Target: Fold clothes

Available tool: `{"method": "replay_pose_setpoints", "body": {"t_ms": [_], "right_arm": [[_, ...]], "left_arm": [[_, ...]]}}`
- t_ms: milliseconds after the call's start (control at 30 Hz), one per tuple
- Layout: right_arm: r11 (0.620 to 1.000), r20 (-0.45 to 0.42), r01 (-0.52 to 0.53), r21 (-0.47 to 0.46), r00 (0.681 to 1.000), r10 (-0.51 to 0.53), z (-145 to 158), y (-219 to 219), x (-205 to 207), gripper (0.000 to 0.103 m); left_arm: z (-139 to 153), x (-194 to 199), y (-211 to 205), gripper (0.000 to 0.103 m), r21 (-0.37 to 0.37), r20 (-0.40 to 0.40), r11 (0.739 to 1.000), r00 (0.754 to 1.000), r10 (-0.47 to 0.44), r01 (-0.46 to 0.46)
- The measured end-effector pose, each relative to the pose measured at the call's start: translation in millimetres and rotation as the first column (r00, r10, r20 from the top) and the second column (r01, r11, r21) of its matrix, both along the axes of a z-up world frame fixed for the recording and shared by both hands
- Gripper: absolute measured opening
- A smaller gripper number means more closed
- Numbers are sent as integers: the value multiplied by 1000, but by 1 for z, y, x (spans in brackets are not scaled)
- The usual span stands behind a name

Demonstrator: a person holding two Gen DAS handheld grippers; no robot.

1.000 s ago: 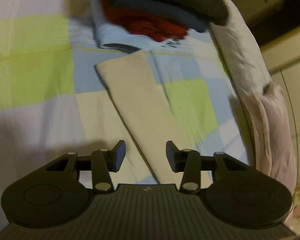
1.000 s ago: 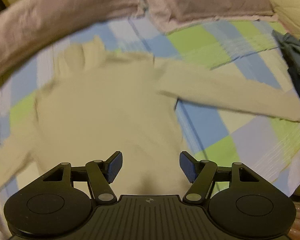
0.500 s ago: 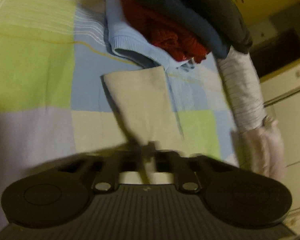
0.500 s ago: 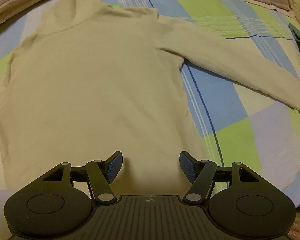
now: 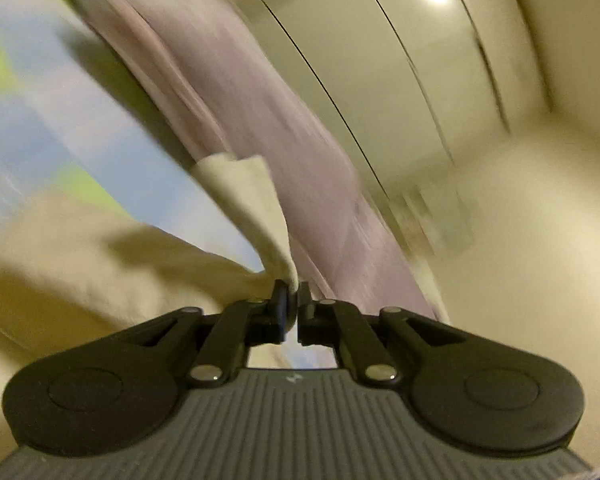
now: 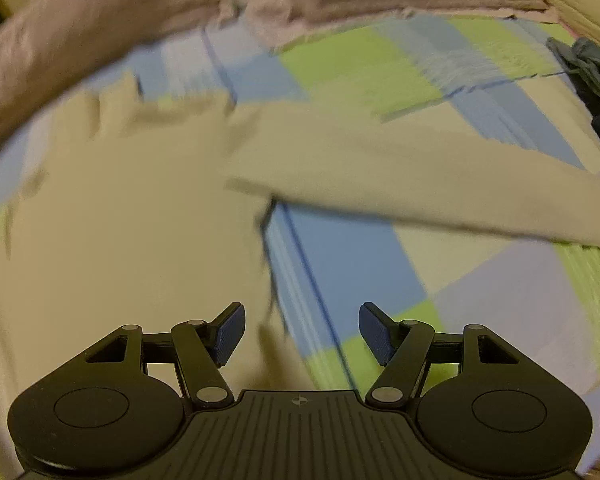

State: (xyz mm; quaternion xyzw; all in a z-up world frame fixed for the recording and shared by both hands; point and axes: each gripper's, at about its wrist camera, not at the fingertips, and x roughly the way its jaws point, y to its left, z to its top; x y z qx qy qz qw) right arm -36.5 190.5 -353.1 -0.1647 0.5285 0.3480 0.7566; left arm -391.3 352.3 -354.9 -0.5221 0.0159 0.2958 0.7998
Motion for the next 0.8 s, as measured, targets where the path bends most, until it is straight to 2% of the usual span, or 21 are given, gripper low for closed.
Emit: {"method": "replay_pose_setpoints", "body": {"t_ms": [33,67,167,233,300,400,467,500,533,667,767,800], "right_arm": [[1000,-2,13,25,1000,-13,4,-3,7,67],[999,-5,22,45,1000,-22,5,-4,12,67],[995,-26,47,90,999,-45,4,-3,25,67],[989,-62,75,130,996,-68,0,-4,34,66],[974,-142,112,197,986,-85,-7,-6,41,66],[932,-319,194,306,943,-91,-19,2,48,66],[901,-403,226,371,913,-63,-28,15,50,65],[893,-429,224,391,902,-39,-32,25,50,54],[886,-453,220,408,892,-13,-37,36,49,42],[891,-576,261,371,818,0,-74,77,43,41],[898,-592,301,321,804,-58,-94,96,40,41],[899,-575,290,328,816,-53,-94,101,38,41]], "left_arm": [[-9,26,-5,22,-19,-53,999,997,-51,50],[-21,48,-10,25,-54,-115,995,989,-89,83],[-57,78,-25,23,-198,-249,973,954,-169,121],[-64,73,-35,23,-215,-289,969,940,-182,121],[-61,60,-39,23,-206,-335,970,922,-192,127],[-55,34,-40,23,-182,-436,978,883,-177,106],[-54,14,-39,23,-169,-488,983,861,-143,68],[-54,3,-38,23,-170,-505,985,854,-125,44],[-54,-5,-34,23,-176,-509,984,854,-108,20],[-56,-31,-16,23,-199,-506,977,862,-39,-73],[-59,-45,-8,23,-212,-492,971,870,-10,-109],[-61,-48,-7,23,-213,-494,970,869,-7,-114]]}}
